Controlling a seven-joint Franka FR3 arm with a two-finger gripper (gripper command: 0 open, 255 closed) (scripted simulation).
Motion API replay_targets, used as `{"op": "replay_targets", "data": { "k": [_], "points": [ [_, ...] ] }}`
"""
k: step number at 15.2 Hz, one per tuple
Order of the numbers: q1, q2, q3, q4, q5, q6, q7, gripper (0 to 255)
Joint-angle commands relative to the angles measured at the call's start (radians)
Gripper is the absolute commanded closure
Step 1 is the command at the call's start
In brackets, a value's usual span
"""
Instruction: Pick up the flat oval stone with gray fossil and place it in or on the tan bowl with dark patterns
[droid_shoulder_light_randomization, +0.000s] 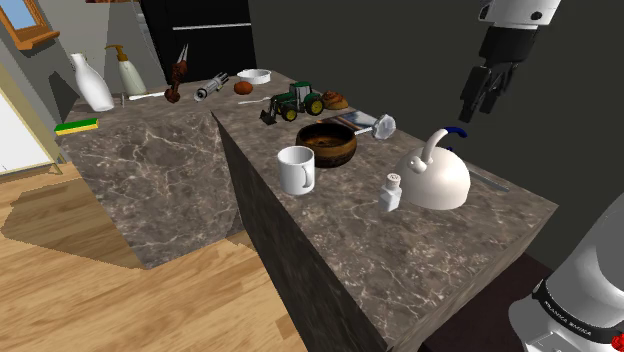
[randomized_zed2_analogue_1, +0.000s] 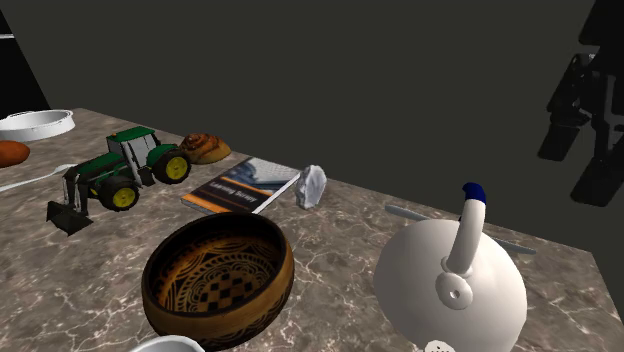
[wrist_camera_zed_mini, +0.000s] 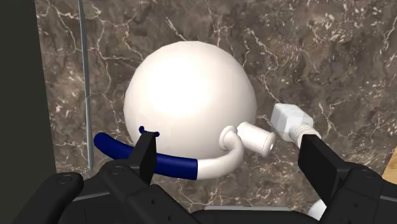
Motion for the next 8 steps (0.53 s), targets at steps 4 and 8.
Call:
{"op": "replay_targets", "data": {
  "k": [4, 8],
  "points": [
    [0.018, 0.056, -0.082, 0.007, -0.056, 0.037, -0.171, 0],
    [0.047, 0.159, -0.185, 0.045, -0.115, 0.091, -0.395, 0]
  ]
}}
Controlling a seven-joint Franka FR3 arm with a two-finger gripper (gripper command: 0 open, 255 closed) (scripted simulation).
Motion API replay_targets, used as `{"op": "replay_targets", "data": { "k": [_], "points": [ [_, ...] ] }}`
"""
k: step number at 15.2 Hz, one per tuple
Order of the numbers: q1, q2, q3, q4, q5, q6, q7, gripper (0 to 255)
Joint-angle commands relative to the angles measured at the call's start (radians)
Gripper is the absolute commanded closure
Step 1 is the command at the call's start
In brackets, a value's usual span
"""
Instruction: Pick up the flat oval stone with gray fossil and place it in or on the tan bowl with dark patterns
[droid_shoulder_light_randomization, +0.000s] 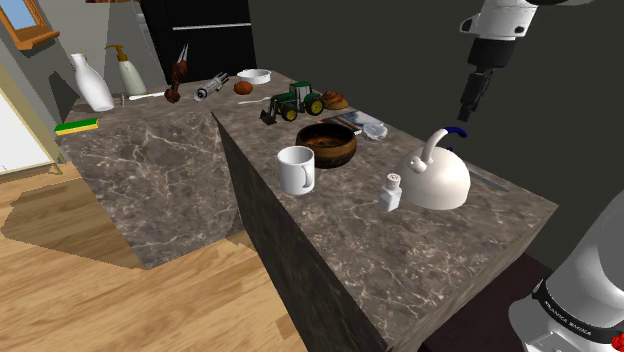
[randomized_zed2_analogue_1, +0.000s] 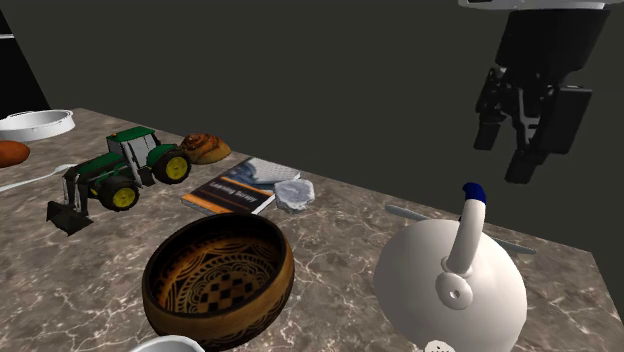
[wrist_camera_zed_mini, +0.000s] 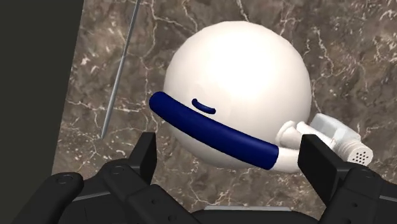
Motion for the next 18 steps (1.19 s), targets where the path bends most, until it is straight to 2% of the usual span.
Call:
{"op": "replay_targets", "data": {
  "k": [1, 5, 9, 14, 18],
  "points": [
    [0.017, 0.056, -0.047, 0.029, -0.024, 0.021, -0.116, 0],
    [0.054, 0.191, -0.140, 0.105, -0.051, 0.074, -0.338, 0],
    [0.090, 0.347, -0.218, 0.208, -0.045, 0.118, -0.560, 0],
    [0.119, 0.563, -0.286, 0.368, 0.008, 0.153, -0.839, 0],
    [0.114, 0.743, -0.303, 0.521, 0.073, 0.158, -1.051, 0]
  ]
}}
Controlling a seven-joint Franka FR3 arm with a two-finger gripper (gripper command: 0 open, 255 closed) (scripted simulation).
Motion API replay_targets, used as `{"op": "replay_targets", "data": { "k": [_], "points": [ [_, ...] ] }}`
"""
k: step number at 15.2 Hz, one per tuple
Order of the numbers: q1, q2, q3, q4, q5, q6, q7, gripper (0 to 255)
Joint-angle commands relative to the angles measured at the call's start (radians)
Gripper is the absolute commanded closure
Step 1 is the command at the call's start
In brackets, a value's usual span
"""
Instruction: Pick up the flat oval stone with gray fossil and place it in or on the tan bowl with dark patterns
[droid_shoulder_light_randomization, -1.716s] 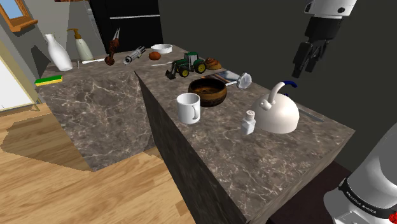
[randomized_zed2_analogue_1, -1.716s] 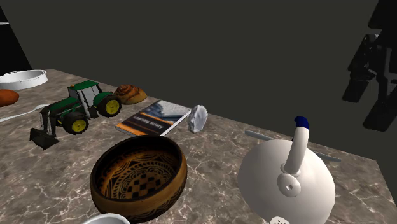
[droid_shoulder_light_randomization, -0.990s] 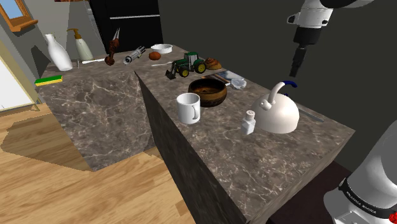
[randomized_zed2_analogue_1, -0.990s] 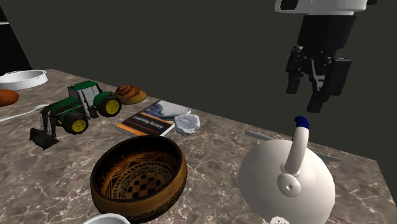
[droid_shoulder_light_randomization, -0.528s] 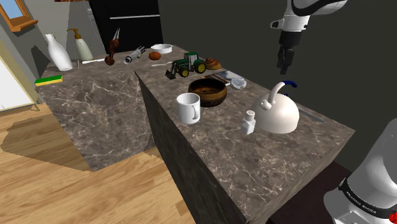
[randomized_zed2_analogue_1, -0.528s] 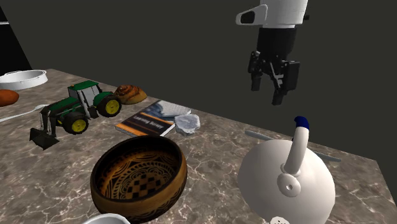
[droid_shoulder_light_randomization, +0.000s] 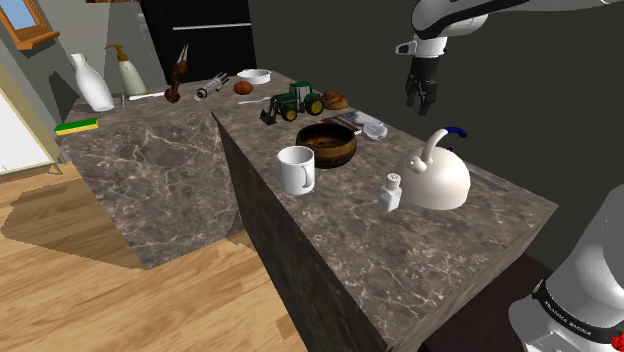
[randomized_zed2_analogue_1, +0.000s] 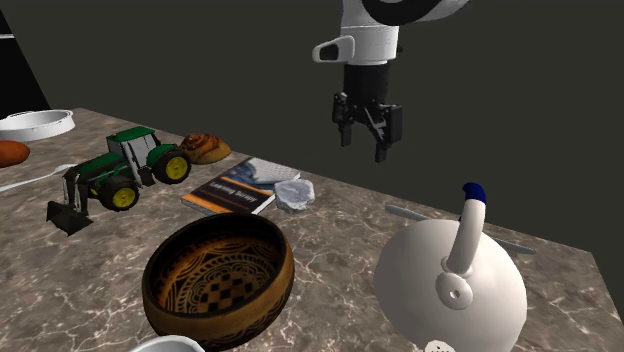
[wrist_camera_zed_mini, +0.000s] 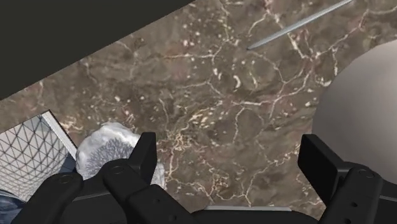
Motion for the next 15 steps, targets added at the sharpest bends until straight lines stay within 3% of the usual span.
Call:
{"op": "replay_targets", "data": {
  "k": [1, 7, 15],
  "points": [
    [-0.008, 0.091, -0.003, 0.079, 0.033, 0.001, -0.112, 0],
    [-0.060, 0.352, 0.039, 0.357, 0.110, -0.036, -0.372, 0],
    [-0.059, 0.362, 0.045, 0.269, 0.115, 0.062, -0.379, 0]
  ]
}}
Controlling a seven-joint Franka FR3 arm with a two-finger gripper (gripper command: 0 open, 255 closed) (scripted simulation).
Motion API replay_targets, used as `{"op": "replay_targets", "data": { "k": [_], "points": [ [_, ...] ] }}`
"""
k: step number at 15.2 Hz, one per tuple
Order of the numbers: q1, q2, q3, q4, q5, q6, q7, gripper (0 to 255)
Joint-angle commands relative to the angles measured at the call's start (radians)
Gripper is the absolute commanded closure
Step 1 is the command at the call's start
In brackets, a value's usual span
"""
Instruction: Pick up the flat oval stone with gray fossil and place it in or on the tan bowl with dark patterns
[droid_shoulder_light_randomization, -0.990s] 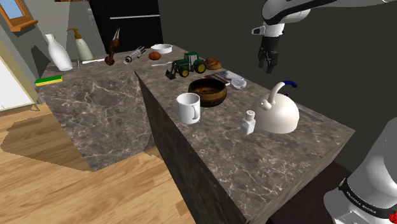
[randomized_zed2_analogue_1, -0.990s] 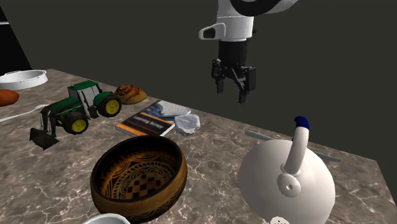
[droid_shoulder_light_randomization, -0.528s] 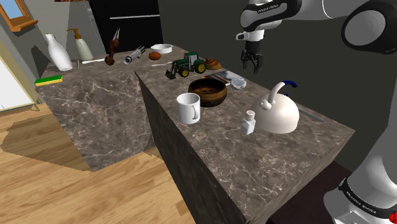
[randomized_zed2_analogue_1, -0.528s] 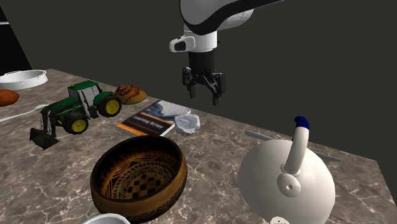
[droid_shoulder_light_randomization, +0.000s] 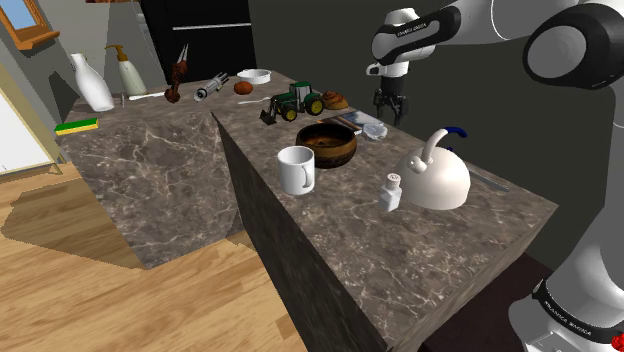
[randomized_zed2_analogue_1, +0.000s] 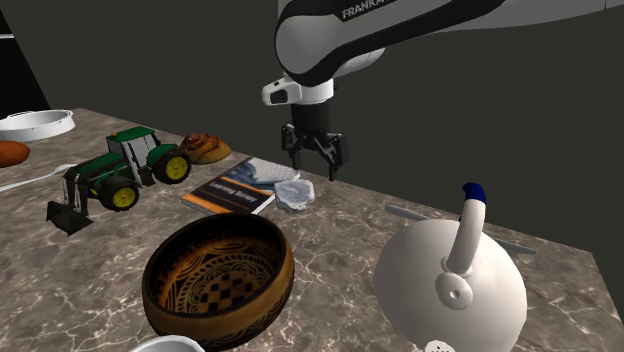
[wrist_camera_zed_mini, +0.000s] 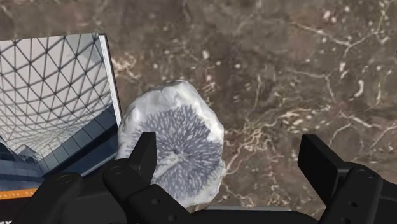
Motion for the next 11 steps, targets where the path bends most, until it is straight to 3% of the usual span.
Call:
{"op": "replay_targets", "data": {
  "k": [1, 8, 9, 11],
  "points": [
    [0.000, 0.003, 0.001, -0.011, 0.002, 0.015, -0.001, 0],
    [0.000, 0.004, 0.001, -0.011, 0.002, 0.015, -0.001, 0],
    [0.000, 0.004, 0.001, -0.011, 0.002, 0.015, -0.001, 255],
    [0.000, 0.004, 0.001, -0.011, 0.002, 0.015, -0.001, 255]
  ]
}}
